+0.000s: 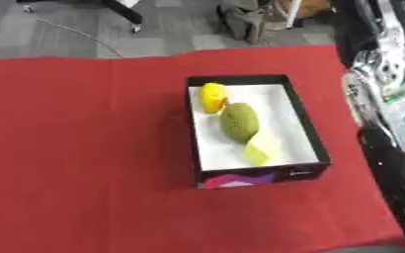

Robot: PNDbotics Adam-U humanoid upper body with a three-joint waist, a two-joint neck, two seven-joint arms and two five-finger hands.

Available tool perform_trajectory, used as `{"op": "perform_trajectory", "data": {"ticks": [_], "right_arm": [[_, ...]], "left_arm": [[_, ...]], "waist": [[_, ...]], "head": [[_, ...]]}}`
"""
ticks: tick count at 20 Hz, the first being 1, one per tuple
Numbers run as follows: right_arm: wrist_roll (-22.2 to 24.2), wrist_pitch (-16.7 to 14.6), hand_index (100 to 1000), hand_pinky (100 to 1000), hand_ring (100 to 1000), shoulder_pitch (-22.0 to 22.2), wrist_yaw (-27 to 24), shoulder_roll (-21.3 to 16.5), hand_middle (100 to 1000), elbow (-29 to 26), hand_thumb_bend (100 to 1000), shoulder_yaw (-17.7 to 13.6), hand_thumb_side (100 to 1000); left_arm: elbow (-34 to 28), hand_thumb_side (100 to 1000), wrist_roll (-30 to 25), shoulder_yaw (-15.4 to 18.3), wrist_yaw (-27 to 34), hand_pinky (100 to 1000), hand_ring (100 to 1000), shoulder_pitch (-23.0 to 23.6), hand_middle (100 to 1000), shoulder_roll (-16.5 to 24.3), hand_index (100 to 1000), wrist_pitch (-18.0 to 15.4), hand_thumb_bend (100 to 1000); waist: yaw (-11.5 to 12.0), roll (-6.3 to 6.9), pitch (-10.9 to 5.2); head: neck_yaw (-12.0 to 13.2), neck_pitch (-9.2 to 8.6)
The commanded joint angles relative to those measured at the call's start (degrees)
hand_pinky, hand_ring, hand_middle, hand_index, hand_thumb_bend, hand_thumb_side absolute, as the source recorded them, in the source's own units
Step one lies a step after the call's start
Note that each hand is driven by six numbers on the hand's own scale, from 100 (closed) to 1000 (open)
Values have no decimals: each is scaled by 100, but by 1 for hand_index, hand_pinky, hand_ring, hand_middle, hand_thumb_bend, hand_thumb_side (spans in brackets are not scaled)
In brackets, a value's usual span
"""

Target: Pick up the objects with one hand, pass them to the other hand, and then place them into the box on the other side of the table.

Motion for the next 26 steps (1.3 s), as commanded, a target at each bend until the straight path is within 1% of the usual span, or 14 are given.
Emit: {"op": "perform_trajectory", "data": {"ticks": [1,3,6,8,10,12,14,16,18,20,22,23,26], "right_arm": [[483,-2,1000,1000,1000,32,3,116,817,36,100,-135,594],[714,119,1000,1000,1000,112,156,206,789,118,100,-185,570],[959,365,1000,1000,1000,218,446,333,779,141,100,-242,566],[1108,461,1000,1000,1000,276,513,418,781,107,100,-252,583],[1194,514,1000,1000,1000,301,508,487,784,68,100,-282,589],[1173,475,1000,1000,1000,339,498,508,766,-13,100,-318,588],[1038,208,1000,1000,1000,417,575,461,735,-181,100,-335,584],[783,-209,1000,1000,1000,467,710,424,719,-340,100,-337,578],[439,-654,1000,1000,1000,467,856,427,719,-435,100,-329,579],[148,-984,1000,1000,1000,452,949,445,720,-459,100,-288,581],[-22,-1138,1000,1000,1000,446,987,466,719,-465,100,-249,581],[-53,-1165,1000,1000,1000,450,1000,472,719,-466,100,-233,580],[-66,-1139,1000,1000,1000,461,1012,489,717,-467,100,-201,581]], "left_arm": [[193,961,32,82,202,699,715,-85,709,-112,984,-212,286],[376,980,-122,88,71,717,732,-103,721,-233,999,-277,280],[589,957,-311,126,-218,721,735,-129,725,-414,999,-351,255],[703,950,-348,138,-395,721,747,-144,739,-486,1000,-405,246],[796,944,-390,142,-572,719,757,-158,750,-514,1000,-412,239],[827,928,-426,150,-762,710,743,-206,752,-543,1000,-395,238],[742,897,-395,178,-1173,686,690,-292,725,-564,1000,-487,241],[661,875,-284,206,-1739,668,651,-358,688,-607,1000,-628,244],[653,868,-117,209,-2185,662,637,-383,672,-657,1000,-728,242],[671,866,12,187,-2397,659,630,-376,667,-683,1000,-785,245],[681,867,107,163,-2430,658,628,-353,663,-687,1000,-815,245],[678,865,137,158,-2420,656,623,-343,657,-688,1000,-821,245],[628,866,169,147,-2341,650,603,-305,638,-686,1000,-844,246]], "waist": [[14,23,-83],[26,26,-86],[34,19,-81],[38,23,-75],[39,36,-70],[38,52,-71],[28,69,-71],[19,79,-73],[17,85,-77],[15,87,-77],[15,83,-71],[18,81,-68],[19,82,-61]], "head": [[122,-72],[164,-60],[205,-82],[255,-104],[299,-113],[271,-95],[263,-81],[270,-73],[268,-87],[253,-108],[221,-113],[210,-106],[207,-91]]}}
